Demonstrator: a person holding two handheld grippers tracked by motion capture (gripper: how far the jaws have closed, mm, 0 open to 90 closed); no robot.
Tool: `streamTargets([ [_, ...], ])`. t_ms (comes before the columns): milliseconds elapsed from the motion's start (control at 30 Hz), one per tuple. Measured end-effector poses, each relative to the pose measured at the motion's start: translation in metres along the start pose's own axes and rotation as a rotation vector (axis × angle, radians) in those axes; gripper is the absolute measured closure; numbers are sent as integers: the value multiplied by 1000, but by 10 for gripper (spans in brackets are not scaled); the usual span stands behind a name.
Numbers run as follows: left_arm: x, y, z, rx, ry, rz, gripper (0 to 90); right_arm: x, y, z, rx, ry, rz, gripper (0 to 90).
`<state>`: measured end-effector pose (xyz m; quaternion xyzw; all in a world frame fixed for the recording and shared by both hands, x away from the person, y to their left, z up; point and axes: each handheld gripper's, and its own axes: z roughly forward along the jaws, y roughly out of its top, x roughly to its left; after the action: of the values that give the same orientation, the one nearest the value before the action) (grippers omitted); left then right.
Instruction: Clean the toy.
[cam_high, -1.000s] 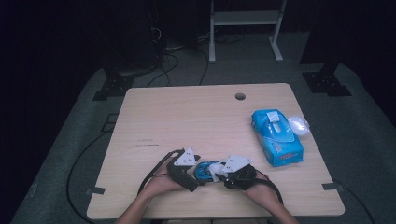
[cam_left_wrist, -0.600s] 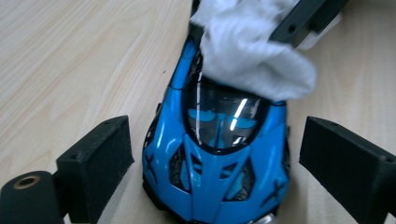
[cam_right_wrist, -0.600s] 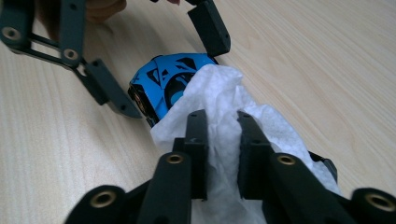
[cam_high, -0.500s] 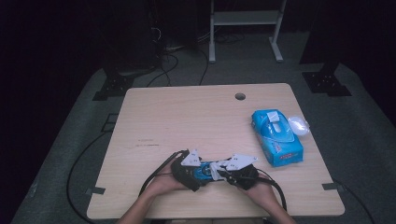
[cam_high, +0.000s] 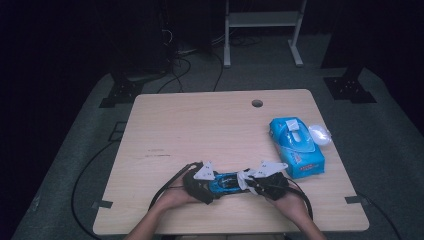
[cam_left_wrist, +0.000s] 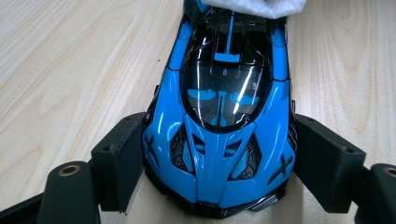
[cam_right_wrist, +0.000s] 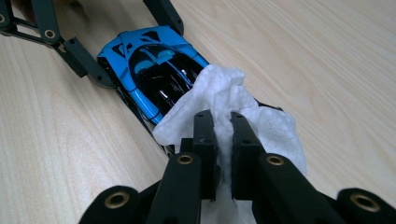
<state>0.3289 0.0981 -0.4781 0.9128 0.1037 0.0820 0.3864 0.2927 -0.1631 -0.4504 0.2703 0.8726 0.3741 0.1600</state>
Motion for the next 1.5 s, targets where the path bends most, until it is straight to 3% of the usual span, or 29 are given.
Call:
streamTargets([
  [100,0,0,0,-4,-3,-8,234,3,0,1,-5,-1,4,834],
  [267,1,-1,0,-6,-12,-5,236,9,6,9,-32,51,4,834],
  [333,2,-1,0,-4,-12,-2,237,6,5,8,-23,52,11,836],
  [400,1,-1,0,-5,-10,-2,237,-1,2,4,-8,21,18,837],
  [467,1,-1,0,-5,-10,-1,237,-7,-2,1,-16,25,56,838],
  [567,1,0,0,-2,-12,-3,237,-3,1,3,-23,36,73,839],
  [633,2,0,0,-2,-14,-5,237,6,7,11,-36,71,51,839],
  [700,2,-1,0,-5,-16,-4,238,13,14,14,-36,73,8,838],
  [733,2,-1,0,-5,-16,-3,238,13,15,14,-27,75,8,838],
  [867,2,-1,0,-4,-17,2,239,0,5,6,1,8,16,841],
  [933,2,0,0,-5,-15,2,239,-7,-2,1,-13,17,69,842],
  [967,2,0,0,3,-15,8,239,-7,-2,1,-18,14,71,842],
  [1133,2,-1,0,-9,-22,-5,239,6,5,10,-40,51,47,842],
  [1233,3,-2,0,-10,-23,-5,238,4,6,9,-27,58,45,842],
  [1300,3,-2,0,-11,-20,-7,238,-1,2,5,-8,27,41,842],
  [1400,2,-1,0,-12,-20,-7,236,-6,-3,2,-10,25,65,842],
  [1500,3,-2,-2,-10,-22,-21,228,-3,-1,3,-3,8,40,842],
])
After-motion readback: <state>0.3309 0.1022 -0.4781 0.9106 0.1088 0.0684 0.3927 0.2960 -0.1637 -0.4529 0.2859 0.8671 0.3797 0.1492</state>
